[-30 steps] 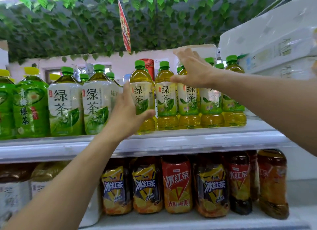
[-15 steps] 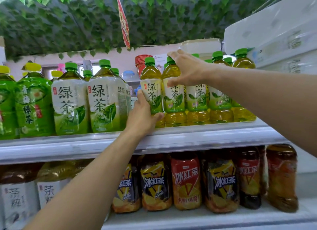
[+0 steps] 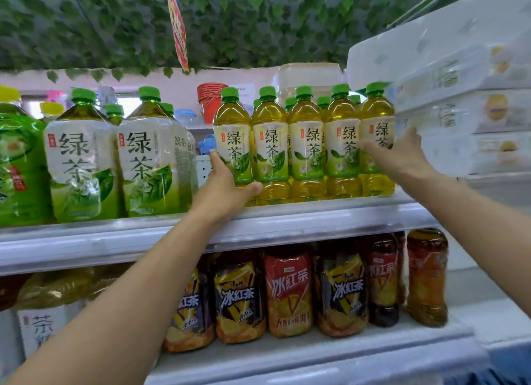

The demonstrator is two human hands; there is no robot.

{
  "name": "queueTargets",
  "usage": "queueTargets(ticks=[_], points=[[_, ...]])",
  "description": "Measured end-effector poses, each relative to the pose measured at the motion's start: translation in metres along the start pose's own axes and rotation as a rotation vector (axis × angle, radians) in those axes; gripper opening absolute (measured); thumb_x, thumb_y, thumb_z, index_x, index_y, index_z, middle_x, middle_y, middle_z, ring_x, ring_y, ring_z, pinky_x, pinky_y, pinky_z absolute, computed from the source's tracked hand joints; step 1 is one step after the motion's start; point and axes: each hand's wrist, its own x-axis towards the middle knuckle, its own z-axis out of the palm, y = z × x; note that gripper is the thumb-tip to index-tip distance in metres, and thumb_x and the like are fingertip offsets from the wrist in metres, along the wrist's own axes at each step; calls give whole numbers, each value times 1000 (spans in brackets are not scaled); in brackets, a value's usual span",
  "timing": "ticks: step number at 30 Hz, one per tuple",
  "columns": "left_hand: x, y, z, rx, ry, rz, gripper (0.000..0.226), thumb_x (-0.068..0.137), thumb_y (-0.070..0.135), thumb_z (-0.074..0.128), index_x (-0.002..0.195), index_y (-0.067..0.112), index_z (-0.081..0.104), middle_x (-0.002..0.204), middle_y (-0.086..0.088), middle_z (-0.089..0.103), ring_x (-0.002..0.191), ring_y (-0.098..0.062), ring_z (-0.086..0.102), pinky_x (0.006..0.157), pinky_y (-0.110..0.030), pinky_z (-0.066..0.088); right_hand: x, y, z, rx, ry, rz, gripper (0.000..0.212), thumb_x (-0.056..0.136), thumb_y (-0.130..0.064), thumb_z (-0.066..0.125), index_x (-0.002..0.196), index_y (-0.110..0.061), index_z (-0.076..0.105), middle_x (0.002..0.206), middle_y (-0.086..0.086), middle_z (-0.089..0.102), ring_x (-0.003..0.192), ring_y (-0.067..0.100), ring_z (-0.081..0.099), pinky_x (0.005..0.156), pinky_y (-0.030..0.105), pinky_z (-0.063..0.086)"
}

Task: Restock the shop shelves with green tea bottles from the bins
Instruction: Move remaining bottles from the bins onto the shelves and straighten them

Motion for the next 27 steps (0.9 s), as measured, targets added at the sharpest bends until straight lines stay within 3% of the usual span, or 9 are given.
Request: queueTargets(ticks=[2, 4, 7, 10, 18, 21, 24, 27], points=[[0, 2, 2, 55, 10, -9, 103, 92, 47, 66, 157, 25, -11, 158, -2, 39, 137, -30, 47, 111, -53, 40, -1, 18, -4, 29, -236, 73, 64, 85, -31, 76, 138, -10, 47, 131, 8, 60, 113, 21, 55, 92, 33, 41], [0, 2, 3, 107, 28, -18, 94, 94, 44, 63, 156, 26, -6, 157, -4, 41, 134, -33, 49, 109, -52, 43, 2, 25, -4, 23, -299, 51, 51, 85, -23, 77, 131, -12, 57, 121, 6, 67, 111, 21, 59, 91, 31, 42], [2, 1, 3, 161, 47, -20, 92, 94, 43, 63, 155, 25, -4, 155, -6, 43, 132, -35, 51, 108, -52, 43, 7, 31, -3, -31, -276, 4, 48, 84, -17, 78, 128, -11, 59, 118, 7, 68, 113, 25, 62, 97, 35, 47], [1, 0, 3, 172, 47, -17, 97, 94, 43, 63, 156, 24, -10, 157, -6, 41, 133, -34, 50, 108, -52, 42, 9, 36, 0, -142, -255, -11, 55, 85, -22, 76, 132, -9, 50, 125, 10, 64, 117, 28, 59, 103, 42, 47], [-14, 10, -2, 291, 98, 23, 98, 96, 43, 60, 158, 10, -9, 151, -12, 47, 129, -36, 52, 102, -49, 47, 2, 33, 0, -161, -216, -11, 58, 85, -22, 74, 131, -3, 45, 129, 17, 59, 120, 35, 55, 103, 45, 47], [-36, 15, -14, 228, 123, 147, 86, 96, 36, 62, 158, 10, 9, 154, -11, 40, 138, -28, 43, 112, -39, 37, -10, 26, 2, -173, -127, -74, 60, 81, -21, 72, 132, -1, 48, 130, 18, 57, 122, 37, 52, 105, 47, 45], [-74, 1, -34, 204, 209, 271, 85, 96, 36, 64, 160, 18, 11, 162, -4, 26, 148, -18, 24, 118, -29, 20, -37, 11, 6, -151, 25, -218, 65, 84, -18, 70, 139, -1, 40, 134, 19, 47, 124, 36, 42, 107, 48, 38], [-106, -25, -56, 148, 279, 307, 82, 94, 34, 66, 159, 26, 17, 162, 3, 22, 147, -10, 18, 116, -27, 15, -77, -21, 19, -58, 32, -418, 65, 92, -18, 67, 146, -8, 33, 140, 14, 40, 129, 28, 37, 108, 37, 33]])
